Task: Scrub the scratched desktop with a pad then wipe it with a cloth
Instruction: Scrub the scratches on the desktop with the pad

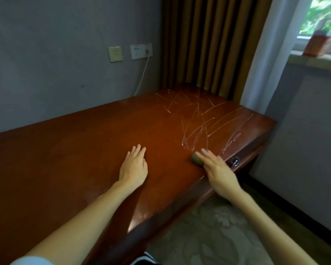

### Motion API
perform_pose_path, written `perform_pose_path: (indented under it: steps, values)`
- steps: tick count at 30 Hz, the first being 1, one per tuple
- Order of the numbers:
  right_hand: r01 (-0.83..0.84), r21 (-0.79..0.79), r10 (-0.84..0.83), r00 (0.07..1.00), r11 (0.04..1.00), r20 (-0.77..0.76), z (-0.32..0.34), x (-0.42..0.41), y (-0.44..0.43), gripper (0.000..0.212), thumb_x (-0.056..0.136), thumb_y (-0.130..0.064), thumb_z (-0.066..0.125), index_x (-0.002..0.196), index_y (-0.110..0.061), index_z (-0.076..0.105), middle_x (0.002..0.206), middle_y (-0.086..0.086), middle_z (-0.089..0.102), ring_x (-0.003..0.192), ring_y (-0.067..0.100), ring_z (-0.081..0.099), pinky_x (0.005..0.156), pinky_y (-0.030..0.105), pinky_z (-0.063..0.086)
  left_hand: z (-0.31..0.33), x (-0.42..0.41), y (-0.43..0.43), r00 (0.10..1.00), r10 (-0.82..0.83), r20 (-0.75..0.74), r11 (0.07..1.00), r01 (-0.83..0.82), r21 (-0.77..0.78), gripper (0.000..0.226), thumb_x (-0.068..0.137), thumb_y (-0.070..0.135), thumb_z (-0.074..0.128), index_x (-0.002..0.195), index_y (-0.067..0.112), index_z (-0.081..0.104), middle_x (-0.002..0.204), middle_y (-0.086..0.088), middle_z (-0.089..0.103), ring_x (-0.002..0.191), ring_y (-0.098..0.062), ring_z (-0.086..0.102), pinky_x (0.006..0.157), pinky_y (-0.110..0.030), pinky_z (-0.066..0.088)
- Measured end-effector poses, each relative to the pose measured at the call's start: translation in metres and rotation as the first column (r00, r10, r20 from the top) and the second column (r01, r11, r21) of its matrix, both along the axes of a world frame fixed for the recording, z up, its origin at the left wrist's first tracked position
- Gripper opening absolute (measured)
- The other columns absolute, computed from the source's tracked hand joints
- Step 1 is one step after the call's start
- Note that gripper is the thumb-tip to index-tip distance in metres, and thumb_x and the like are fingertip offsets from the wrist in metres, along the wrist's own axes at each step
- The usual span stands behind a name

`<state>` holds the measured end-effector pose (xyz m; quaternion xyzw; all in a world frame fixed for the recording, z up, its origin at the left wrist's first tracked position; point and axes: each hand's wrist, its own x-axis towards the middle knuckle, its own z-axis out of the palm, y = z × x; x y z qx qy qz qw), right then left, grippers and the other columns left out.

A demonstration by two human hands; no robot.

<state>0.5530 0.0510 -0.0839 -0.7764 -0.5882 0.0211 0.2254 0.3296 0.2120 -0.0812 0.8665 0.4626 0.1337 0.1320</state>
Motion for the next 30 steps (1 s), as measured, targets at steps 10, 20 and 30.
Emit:
perform_pose_path:
  steps: [10, 20, 30]
  values:
    - [-0.099, -0.114, 0.105, 0.993, 0.989, 0.048, 0.005, -0.023, 0.075, 0.049, 0.104, -0.024, 0.026, 0.149, -0.037, 0.015, 0.159, -0.006, 0.007, 0.147, 0.013, 0.001, 0.118, 0.031, -0.001, -0.005, 0.013, 0.026, 0.999, -0.016, -0.032, 0.999, 0.017, 0.045, 0.051, 0.104, 0.029, 0.025, 0.153, 0.021, 0.015, 0.161, 0.001, 0.007, 0.148, -0.013, 0.003, 0.121, -0.031, 0.005]
    - [0.038, -0.179, -0.037, 0.999, 0.983, 0.01, 0.011, 0.048, 0.064, 0.048, 0.104, -0.024, 0.026, 0.15, -0.035, 0.016, 0.16, -0.003, 0.009, 0.147, 0.016, 0.005, 0.119, 0.032, 0.002, -0.006, 0.014, 0.025, 1.0, 0.003, -0.029, 0.998, -0.002, 0.059, 0.051, 0.103, 0.03, 0.024, 0.153, 0.022, 0.014, 0.161, 0.001, 0.005, 0.148, -0.014, 0.001, 0.121, -0.032, 0.004]
    - [-0.31, -0.143, 0.323, 0.944, 0.94, 0.074, 0.007, -0.062, 0.085, 0.046, 0.104, -0.033, 0.025, 0.148, -0.041, 0.016, 0.159, -0.01, 0.008, 0.146, 0.008, 0.0, 0.119, 0.029, 0.0, -0.005, 0.012, 0.024, 1.0, -0.006, -0.011, 0.999, 0.007, 0.044, 0.051, 0.104, 0.029, 0.024, 0.153, 0.021, 0.016, 0.161, 0.001, 0.007, 0.148, -0.013, 0.003, 0.121, -0.031, 0.004]
